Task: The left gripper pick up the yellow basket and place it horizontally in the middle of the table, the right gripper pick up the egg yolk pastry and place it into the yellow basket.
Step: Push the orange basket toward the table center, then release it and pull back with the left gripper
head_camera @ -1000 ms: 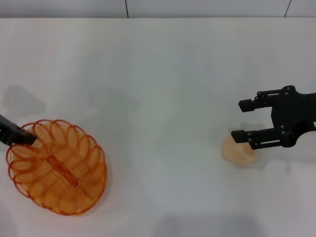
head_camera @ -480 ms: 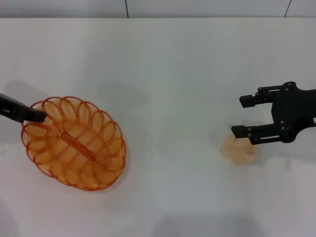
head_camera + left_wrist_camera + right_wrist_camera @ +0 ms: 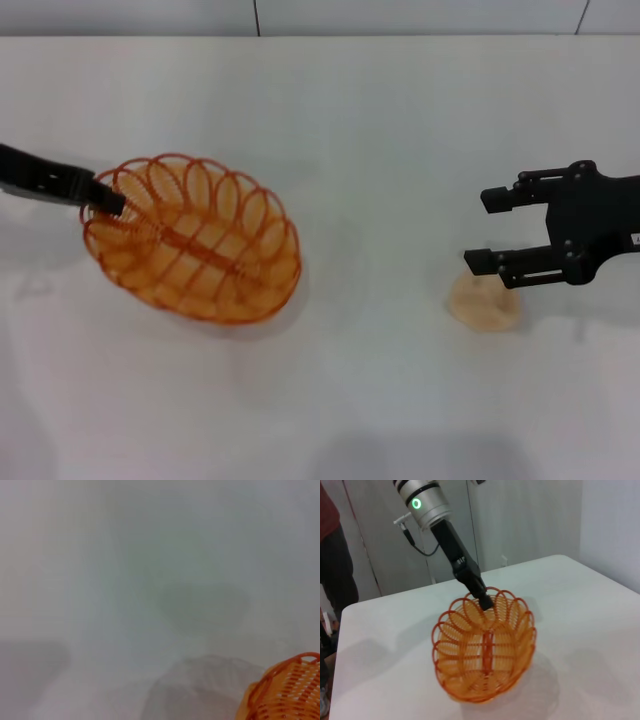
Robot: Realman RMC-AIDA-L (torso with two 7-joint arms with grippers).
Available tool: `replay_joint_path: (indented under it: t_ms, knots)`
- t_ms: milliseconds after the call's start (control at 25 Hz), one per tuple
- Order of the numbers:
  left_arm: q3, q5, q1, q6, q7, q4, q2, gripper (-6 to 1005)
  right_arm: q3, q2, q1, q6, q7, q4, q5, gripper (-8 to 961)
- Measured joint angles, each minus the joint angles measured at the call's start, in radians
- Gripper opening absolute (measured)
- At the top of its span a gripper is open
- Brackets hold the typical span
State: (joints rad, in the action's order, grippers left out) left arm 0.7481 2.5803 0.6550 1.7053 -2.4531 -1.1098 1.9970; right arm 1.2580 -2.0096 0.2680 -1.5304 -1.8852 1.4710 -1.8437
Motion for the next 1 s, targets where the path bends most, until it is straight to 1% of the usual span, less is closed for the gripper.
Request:
replay_joint_path:
  t_ms: [120,200,280,400,600,720,1000]
  knots:
    - [0.001,-0.005,0.008,-0.007,-0.064,-0.001,0.003,85,0.0,0.0,0.0,0.0,0.0,0.0,0.001,722]
    - [0.001,-0.01,0.012,-0.014,-0.098,0.0,0.009,85,0.0,0.0,0.0,0.0,0.0,0.0,0.001,722]
    - [0.0,-0.015,0.014,-0.029,-0.131,0.0,0.02,85,0.0,0.0,0.0,-0.001,0.0,-0.001,0.002,722]
    - [-0.008,-0.042,0.014,-0.048,-0.186,0.005,0.027,85,0.0,0.0,0.001,-0.002,0.0,-0.001,0.005,723]
    - [-0.01,-0.116,-0.004,-0.081,-0.277,0.022,0.03,84,0.0,0.0,0.003,-0.008,0.0,-0.001,0.015,723]
    - [-0.01,-0.142,-0.007,-0.097,-0.308,0.059,0.03,83,0.0,0.0,0.004,-0.009,-0.001,0.001,0.018,723]
    - [-0.006,-0.142,0.013,-0.119,-0.341,0.132,0.027,89,0.0,0.0,0.004,-0.02,-0.006,0.007,0.027,722]
